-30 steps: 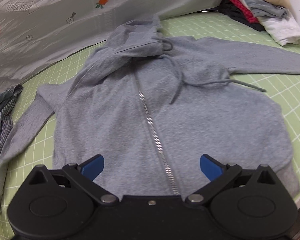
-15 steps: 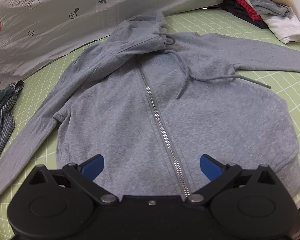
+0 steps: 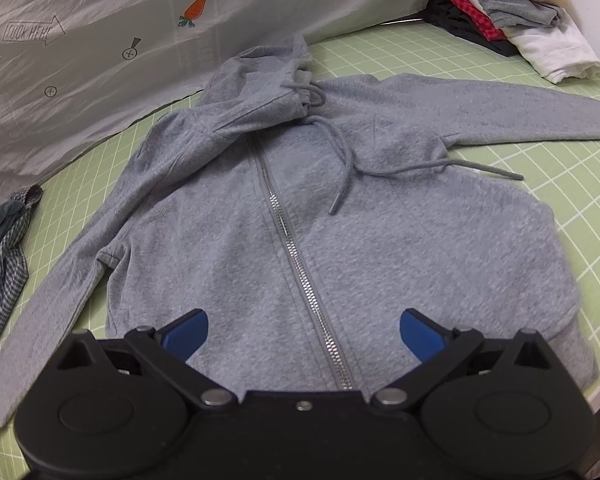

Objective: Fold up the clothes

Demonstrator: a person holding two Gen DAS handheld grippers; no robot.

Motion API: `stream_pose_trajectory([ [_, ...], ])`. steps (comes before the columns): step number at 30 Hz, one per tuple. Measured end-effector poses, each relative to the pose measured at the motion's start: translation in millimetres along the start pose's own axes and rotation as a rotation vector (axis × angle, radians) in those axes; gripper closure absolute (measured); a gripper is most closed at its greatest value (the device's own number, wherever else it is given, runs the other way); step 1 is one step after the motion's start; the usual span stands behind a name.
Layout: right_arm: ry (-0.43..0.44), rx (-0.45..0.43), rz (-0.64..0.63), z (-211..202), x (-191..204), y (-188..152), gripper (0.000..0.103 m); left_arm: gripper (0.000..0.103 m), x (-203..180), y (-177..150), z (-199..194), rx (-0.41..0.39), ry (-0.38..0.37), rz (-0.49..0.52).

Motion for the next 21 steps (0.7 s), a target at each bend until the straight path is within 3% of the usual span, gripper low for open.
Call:
stream_pose_trajectory([
  [10, 0.019, -0.043, 0.000, -1.6, -32.8, 35.2, 0.000, 0.027, -85.6, 5.9, -30.3, -0.049, -0.112, 0.011],
  [21, -0.011, -0.075, -0.006, 2.2, -121.3, 88.8, 0.000, 0.027, -234.3, 8.3, -61.4, -0.076, -0.253, 0.078],
])
Point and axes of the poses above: each gripper's, at about its wrist camera, not at the fingertips, and z roughly the way its jaws point, x to its left, y to its top, the point moved 8 cm from there along z, roughly the way its jaws point, and after that the axes turned 11 degrees about -x, right-handed, at the moved point
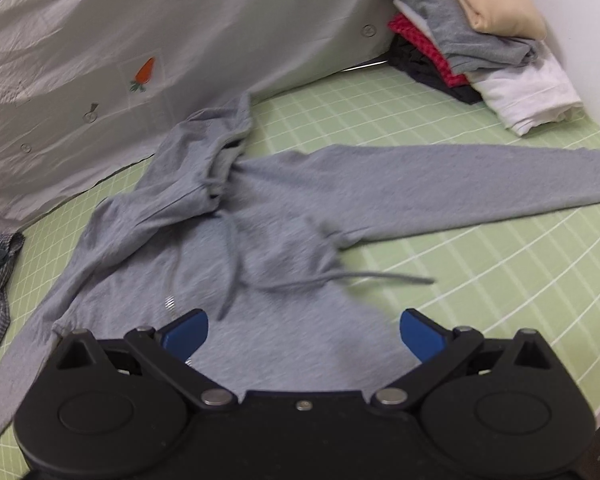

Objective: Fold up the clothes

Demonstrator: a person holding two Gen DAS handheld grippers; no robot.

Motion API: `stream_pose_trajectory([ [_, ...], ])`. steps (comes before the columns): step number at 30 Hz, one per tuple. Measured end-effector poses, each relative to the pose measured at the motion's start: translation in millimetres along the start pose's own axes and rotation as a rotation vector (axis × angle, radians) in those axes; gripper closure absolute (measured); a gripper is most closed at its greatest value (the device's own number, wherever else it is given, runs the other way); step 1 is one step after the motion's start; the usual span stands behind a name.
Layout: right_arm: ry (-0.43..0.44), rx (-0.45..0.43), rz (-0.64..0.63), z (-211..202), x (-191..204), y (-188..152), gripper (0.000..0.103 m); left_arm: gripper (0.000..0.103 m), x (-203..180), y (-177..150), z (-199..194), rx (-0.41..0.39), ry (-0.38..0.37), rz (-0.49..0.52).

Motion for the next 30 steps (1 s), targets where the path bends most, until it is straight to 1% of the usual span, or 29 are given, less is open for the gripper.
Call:
stream_pose_trajectory([
  [6, -0.069, -0.018, 0.059, 23.7, -55.6, 28.9, 0.000, 0.027, -86.1, 27.5, 13.3, -0.020, -0.076, 0.036],
  [8, -0.089, -0.018, 0.062, 33.1, -65.6, 37.0, 0.000, 0.027, -116.1, 38.3, 19.1, -0.029, -0.120, 0.060],
  [11, -0.092, -0.027, 0.083, 49.2, -75.5, 48.3, 0.000, 0.027, -161.9, 56.2, 36.3, -0.062, -0.210, 0.119],
  [15, -0.101, -0.025, 0.170, 80.0, -89.2, 59.6, 0.000, 0.027, -205.6, 83.2, 70.5, -0.061, -0.286, 0.162],
  [19, -0.135, -0.011, 0.222, 111.9, -99.3, 72.0, 0.000, 0.027, -238.2, 97.3, 108.7, -0.005, -0.315, 0.206],
  [21, -0.145, 0.014, 0.219, 125.9, -100.6, 75.3, 0.000, 0.027, -253.7, 101.7, 126.4, 0.023, -0.336, 0.233],
  [23, -0.144, 0.032, 0.200, 137.7, -98.1, 76.3, 0.000, 0.027, -268.1, 99.0, 138.5, 0.047, -0.374, 0.254],
  [24, -0.145, 0.038, 0.189, 142.5, -96.3, 75.6, 0.000, 0.032, -273.7, 96.6, 143.3, 0.063, -0.396, 0.260],
  [25, -0.148, 0.048, 0.186, 146.5, -94.8, 73.4, 0.000, 0.054, -278.6, 94.1, 147.5, 0.080, -0.417, 0.265],
  [26, -0.151, 0.058, 0.183, 150.5, -93.3, 70.9, 0.000, 0.069, -280.3, 92.3, 150.7, 0.096, -0.427, 0.255],
  [27, -0.154, 0.067, 0.181, 154.5, -91.8, 68.5, 0.000, 0.088, -280.8, 90.7, 153.5, 0.112, -0.432, 0.238],
  [28, -0.149, 0.078, 0.186, 158.1, -90.1, 65.5, 0.000, 0.090, -278.4, 92.1, 152.7, 0.103, -0.432, 0.218],
  [30, -0.137, 0.097, 0.189, 162.8, -85.8, 59.5, 0.000, 0.093, -268.6, 99.2, 145.7, 0.055, -0.429, 0.161],
])
Point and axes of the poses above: each gripper's, at about its wrist camera, not at the fingertips, and z roughly the way its jaws point, x to its left, y to its top, the point moved 8 cm from there along z, roughly the way its jaws point, and after that the axes turned 11 degrees about -x, right-handed, at the moved point
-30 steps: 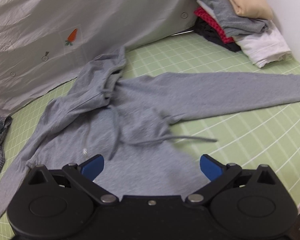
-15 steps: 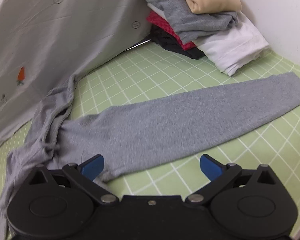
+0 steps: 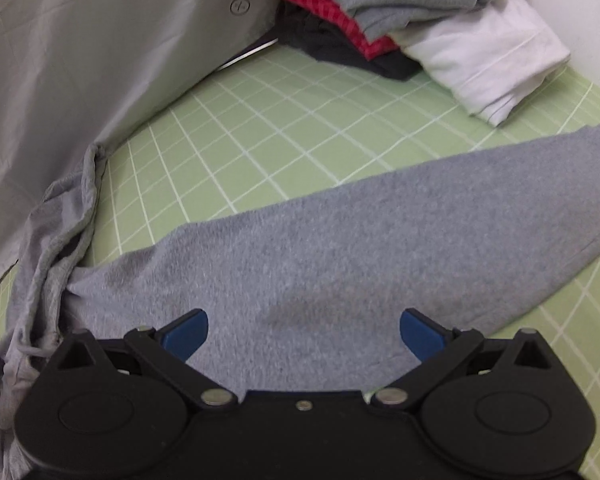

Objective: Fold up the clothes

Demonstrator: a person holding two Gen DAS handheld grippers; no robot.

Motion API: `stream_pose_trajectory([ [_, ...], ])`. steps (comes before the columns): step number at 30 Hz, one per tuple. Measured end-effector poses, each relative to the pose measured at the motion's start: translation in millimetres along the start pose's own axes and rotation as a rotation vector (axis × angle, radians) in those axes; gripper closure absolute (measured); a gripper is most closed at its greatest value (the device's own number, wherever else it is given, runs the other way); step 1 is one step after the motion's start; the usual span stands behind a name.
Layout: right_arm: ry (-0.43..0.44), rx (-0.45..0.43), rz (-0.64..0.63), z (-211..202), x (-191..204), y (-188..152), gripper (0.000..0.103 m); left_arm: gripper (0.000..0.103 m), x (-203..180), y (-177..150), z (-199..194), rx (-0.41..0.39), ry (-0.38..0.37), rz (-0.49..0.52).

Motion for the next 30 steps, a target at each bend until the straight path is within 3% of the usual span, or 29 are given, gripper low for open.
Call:
stream_pose_trajectory([
  [4, 0.002, 0.009, -0.062, 0.5, 10.5, -8.9, 0.000, 0.094, 28.1, 12.9, -32.3, -0.131, 0.049, -0.135],
  [7, 0.012, 0.012, -0.089, 1.0, 16.2, -11.1, 0.000, 0.093, 56.8, 4.7, -25.2, -0.124, 0.143, -0.203],
  [9, 0.013, 0.013, -0.103, 2.0, 20.6, -10.4, 0.000, 0.086, 72.3, -8.1, -10.1, -0.039, 0.202, -0.243],
  [11, 0.017, 0.011, -0.117, 2.8, 25.3, -8.8, 0.000, 0.083, 74.0, -11.3, -7.3, -0.020, 0.211, -0.244],
  [16, 0.018, -0.035, -0.165, -1.4, 36.4, 4.6, 0.000, 0.059, 39.6, 11.7, -18.3, -0.082, 0.159, -0.104],
  [22, 0.007, -0.038, -0.175, 16.2, 43.4, 14.4, 0.000, 0.056, -0.7, 36.8, 3.2, -0.107, 0.038, -0.003],
  [30, -0.038, -0.032, -0.135, 39.1, 35.5, 25.6, 0.000, 0.056, -29.2, 28.1, 66.1, 0.045, -0.076, 0.065],
])
Point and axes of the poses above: each gripper's, at about its wrist camera, not at the fingertips, and z roughly the way its jaws point, x to its left, y to its top, the point moved 8 cm from there along z, roughly the way its jaws point, and after that the axes turned 11 degrees about -x, right-handed, at the moved point
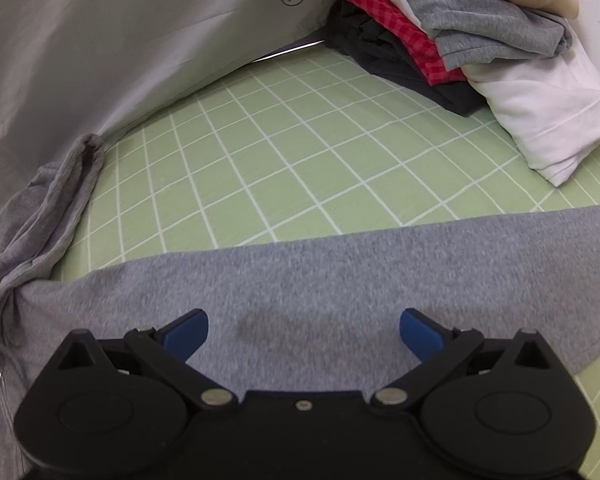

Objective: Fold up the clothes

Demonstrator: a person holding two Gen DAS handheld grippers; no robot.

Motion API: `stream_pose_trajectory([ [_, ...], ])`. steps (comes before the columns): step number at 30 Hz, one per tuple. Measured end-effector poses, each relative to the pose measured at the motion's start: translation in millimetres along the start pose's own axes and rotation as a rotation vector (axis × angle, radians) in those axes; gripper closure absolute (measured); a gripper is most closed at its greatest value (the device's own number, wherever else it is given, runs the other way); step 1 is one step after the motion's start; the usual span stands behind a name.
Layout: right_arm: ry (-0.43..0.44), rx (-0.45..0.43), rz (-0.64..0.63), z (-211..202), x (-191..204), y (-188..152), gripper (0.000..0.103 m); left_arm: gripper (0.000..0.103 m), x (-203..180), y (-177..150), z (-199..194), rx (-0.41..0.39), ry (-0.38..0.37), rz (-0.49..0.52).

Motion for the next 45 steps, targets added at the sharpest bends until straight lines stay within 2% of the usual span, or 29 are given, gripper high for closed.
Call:
stream_pose_trajectory([
  [2, -0.009, 0.002, 0.004, 2.9, -1.9, 0.8, 0.000, 0.060, -0.6, -0.6, 10.9, 0.018, 0.009, 0.020],
  [4, -0.018, 0.006, 0.002, 6.0, -3.1, 0.5, 0.000, 0.094, 1.7, 0.6, 18.0, 0.016, 0.036, 0.038],
  [5, -0.021, 0.006, -0.008, 6.3, -2.5, 0.0, 0.000, 0.095, 4.2, 4.2, 16.9, -0.006, 0.045, 0.029],
  [8, -0.030, 0.004, -0.042, 6.6, -0.7, -1.5, 0.000, 0.095, 23.1, 27.7, -10.7, -0.159, 0.110, -0.059],
  [11, -0.042, 0.007, -0.061, 6.8, -0.5, -2.6, 0.000, 0.094, 66.5, 42.1, -45.1, -0.309, 0.315, -0.217],
  [12, -0.045, 0.008, -0.068, 7.0, -0.4, -3.0, 0.000, 0.093, 81.8, 39.7, -49.5, -0.319, 0.361, -0.274],
  [13, -0.049, 0.009, -0.074, 7.2, -0.3, -3.4, 0.000, 0.091, 96.9, 34.7, -50.7, -0.311, 0.396, -0.332],
  [15, -0.054, 0.011, -0.083, 7.4, 0.3, -3.8, 0.000, 0.087, 113.4, 22.4, -44.5, -0.240, 0.388, -0.355],
  [17, -0.055, 0.013, -0.089, 7.4, 1.2, -4.0, 0.000, 0.072, 116.3, 16.0, -48.0, -0.215, 0.370, -0.339],
  [19, -0.041, 0.013, -0.077, 5.9, 1.4, -3.3, 0.000, 0.042, 112.7, 13.6, -61.9, -0.241, 0.343, -0.328],
  [21, -0.039, 0.005, -0.061, 2.0, 0.3, -1.7, 0.000, 0.030, 105.8, 12.0, -78.2, -0.271, 0.306, -0.329],
  [23, -0.029, -0.007, -0.056, -3.9, 2.0, 0.1, 0.000, 0.030, 100.5, 7.9, -94.9, -0.276, 0.277, -0.333],
  [25, -0.009, -0.016, -0.056, -11.5, 5.0, 1.2, 0.000, 0.030, 97.8, -3.2, -110.0, -0.255, 0.281, -0.332],
  [28, 0.033, -0.030, -0.061, -28.0, 9.0, -0.6, 0.000, 0.030, 97.5, -34.9, -135.0, -0.204, 0.308, -0.335],
  [31, 0.098, -0.016, -0.049, -47.7, 12.8, -11.7, 0.000, 0.030, 101.3, -81.7, -161.8, -0.122, 0.352, -0.341],
  [34, 0.160, 0.009, -0.051, -70.3, 16.0, -32.2, 0.000, 0.030, 102.3, -134.0, -187.8, -0.032, 0.374, -0.358],
  [38, 0.192, 0.073, -0.086, -96.5, 14.2, -71.4, 0.001, 0.030, 96.3, -194.2, -217.6, 0.054, 0.378, -0.395],
  [42, 0.191, 0.124, -0.105, -118.3, 2.6, -105.2, 0.007, 0.030, 85.4, -232.8, -235.6, 0.101, 0.339, -0.413],
  [45, 0.207, 0.143, -0.099, -131.9, -3.9, -122.1, 0.014, 0.033, 79.9, -248.0, -241.8, 0.115, 0.312, -0.410],
])
Point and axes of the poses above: each gripper's, at about its wrist camera, not at the fingertips, and z roughly the way its jaws point, x to its left, y to its top, the point moved 8 cm from there along z, roughly the way its jaws point, and after that the axes turned 11 degrees about -x, right-handed, at the moved point
